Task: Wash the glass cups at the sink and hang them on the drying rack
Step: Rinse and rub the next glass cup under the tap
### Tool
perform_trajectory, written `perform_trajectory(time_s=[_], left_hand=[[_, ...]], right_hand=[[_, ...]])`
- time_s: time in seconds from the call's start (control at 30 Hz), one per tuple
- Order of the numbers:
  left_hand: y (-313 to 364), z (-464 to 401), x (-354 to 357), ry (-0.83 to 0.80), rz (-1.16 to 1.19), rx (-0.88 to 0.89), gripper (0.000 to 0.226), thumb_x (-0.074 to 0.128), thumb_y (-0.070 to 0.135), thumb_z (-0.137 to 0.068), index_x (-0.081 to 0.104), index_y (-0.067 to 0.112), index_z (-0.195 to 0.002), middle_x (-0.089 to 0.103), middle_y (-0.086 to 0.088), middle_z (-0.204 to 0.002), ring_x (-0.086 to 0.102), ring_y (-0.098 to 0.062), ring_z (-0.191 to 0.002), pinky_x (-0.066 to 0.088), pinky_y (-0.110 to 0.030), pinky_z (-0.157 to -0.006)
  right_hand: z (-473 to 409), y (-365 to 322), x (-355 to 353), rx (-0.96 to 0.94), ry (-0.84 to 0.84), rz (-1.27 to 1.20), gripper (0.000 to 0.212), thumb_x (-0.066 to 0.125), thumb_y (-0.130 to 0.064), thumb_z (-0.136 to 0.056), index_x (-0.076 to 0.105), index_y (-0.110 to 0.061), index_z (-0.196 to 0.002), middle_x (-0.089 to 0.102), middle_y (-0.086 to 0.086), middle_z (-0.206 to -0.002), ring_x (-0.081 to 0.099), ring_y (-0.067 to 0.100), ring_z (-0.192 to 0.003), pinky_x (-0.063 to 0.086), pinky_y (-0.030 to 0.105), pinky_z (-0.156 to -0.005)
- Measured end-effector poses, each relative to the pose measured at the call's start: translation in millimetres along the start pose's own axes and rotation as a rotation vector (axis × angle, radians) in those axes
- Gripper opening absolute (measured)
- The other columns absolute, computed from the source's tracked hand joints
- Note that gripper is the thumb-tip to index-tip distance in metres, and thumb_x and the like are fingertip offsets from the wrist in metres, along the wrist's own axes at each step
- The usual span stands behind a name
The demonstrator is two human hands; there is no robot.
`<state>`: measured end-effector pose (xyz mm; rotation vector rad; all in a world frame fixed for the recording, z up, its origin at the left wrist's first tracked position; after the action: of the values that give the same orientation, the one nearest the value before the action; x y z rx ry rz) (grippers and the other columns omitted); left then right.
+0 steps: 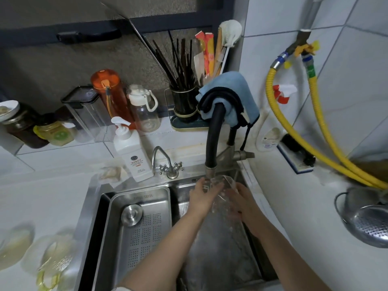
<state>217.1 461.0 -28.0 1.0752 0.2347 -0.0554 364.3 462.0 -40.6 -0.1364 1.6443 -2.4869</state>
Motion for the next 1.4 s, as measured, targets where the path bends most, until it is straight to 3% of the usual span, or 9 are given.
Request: perform_trajectory(time_s=[0.13,0.27,0.47,0.6,0.73,0.9,1.03,1.27,1.4], left_hand=[[-8,18,-28,-0.094,0.040,0.051,0.099,0.086,0.036,-0.065,0.032,0.026,-0.147,0.056,0.002,-0.112,0.060,-0.017,-0.102,0.051,-0.037,-0.098],[-9,28,-55,-0.095,0.086,0.137,0.057,0.081,0.004,-0.073,0.049,0.029,-0.114,0.058,0.003,-0.110,0.060,-0.008,-0.096,0.051,-0.012,-0.073],[-9,24,-41,-0.064,-0.009,0.271,0.057,0.087,0.008,-0.067,0.053,0.035,-0.103,0.062,0.006,-0.101,0.062,-0.002,-0.092,0.049,-0.019,-0.084],[-26,30,-51,-0.095,-0.011,0.233,0.064,0.088,0.014,-0.066,0.051,0.035,-0.114,0.057,-0.005,-0.122,0.060,-0.020,-0.109,0.053,-0.029,-0.090],[-11,25,-63,-0.093,0.055,0.227,0.065,0.083,0.007,-0.071,0.049,0.028,-0.122,0.059,0.003,-0.114,0.059,-0.015,-0.103,0.052,-0.029,-0.091],[-8,25,-29,-0.142,-0.001,0.179,0.058,0.083,0.016,-0.074,0.052,0.021,-0.123,0.059,0.004,-0.105,0.062,-0.018,-0.097,0.054,-0.030,-0.082],[-40,26,-46,-0.118,0.043,0.026,0.051,0.078,0.023,-0.079,0.053,0.028,-0.123,0.052,0.002,-0.110,0.060,-0.013,-0.090,0.054,-0.023,-0.066],[-23,20,-46,-0.080,0.215,-0.042,0.049,0.072,0.043,-0.081,0.054,0.025,-0.124,0.061,-0.004,-0.119,0.059,-0.013,-0.079,0.052,-0.024,-0.058],[-14,21,-51,-0.034,0.077,0.125,0.061,0.065,0.045,-0.086,0.043,0.028,-0.139,0.044,0.000,-0.138,0.052,-0.011,-0.113,0.051,-0.028,-0.090]], right_hand=[[4,4,15,-0.047,-0.178,-0.017,0.098,0.084,-0.050,-0.063,0.033,-0.023,-0.142,0.049,0.002,-0.140,0.057,0.021,-0.122,0.054,0.043,-0.093],[3,-16,42,-0.229,-0.286,0.186,0.076,0.081,-0.011,-0.073,0.043,-0.028,-0.137,0.054,-0.011,-0.131,0.054,0.013,-0.124,0.049,0.040,-0.099],[13,-38,37,-0.320,-0.258,0.137,0.068,0.073,0.010,-0.074,0.044,-0.014,-0.132,0.060,0.003,-0.117,0.065,0.003,-0.102,0.055,0.021,-0.081],[22,-27,46,-0.363,-0.244,0.188,0.066,0.076,0.012,-0.072,0.049,-0.009,-0.129,0.061,0.012,-0.121,0.063,0.023,-0.112,0.056,0.042,-0.088],[11,-36,52,-0.345,-0.245,0.200,0.073,0.076,0.007,-0.075,0.042,-0.012,-0.137,0.059,0.008,-0.128,0.060,0.026,-0.115,0.055,0.040,-0.092],[17,-28,21,-0.293,-0.194,0.203,0.057,0.064,0.019,-0.078,0.043,0.005,-0.128,0.055,0.020,-0.119,0.064,-0.001,-0.100,0.056,0.036,-0.089],[23,12,38,-0.131,-0.223,0.172,0.071,0.080,-0.036,-0.075,0.046,-0.026,-0.136,0.052,-0.001,-0.136,0.054,0.015,-0.125,0.052,0.038,-0.097],[7,-13,43,-0.103,-0.254,-0.009,0.058,0.067,-0.031,-0.087,0.044,-0.036,-0.139,0.055,-0.009,-0.137,0.055,0.010,-0.125,0.043,0.039,-0.106],[-7,-22,47,-0.010,-0.167,0.021,0.074,0.077,-0.057,-0.067,0.048,-0.040,-0.134,0.054,-0.007,-0.137,0.056,0.018,-0.123,0.046,0.048,-0.103]])
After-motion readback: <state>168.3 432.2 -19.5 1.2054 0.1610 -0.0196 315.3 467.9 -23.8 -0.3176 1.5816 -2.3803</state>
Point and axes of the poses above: each hand's wrist, its own z-axis away from the middle knuckle, its own x-axis out of the palm, y = z × x, the point moved 7 cm from there along -z, towards the middle knuckle
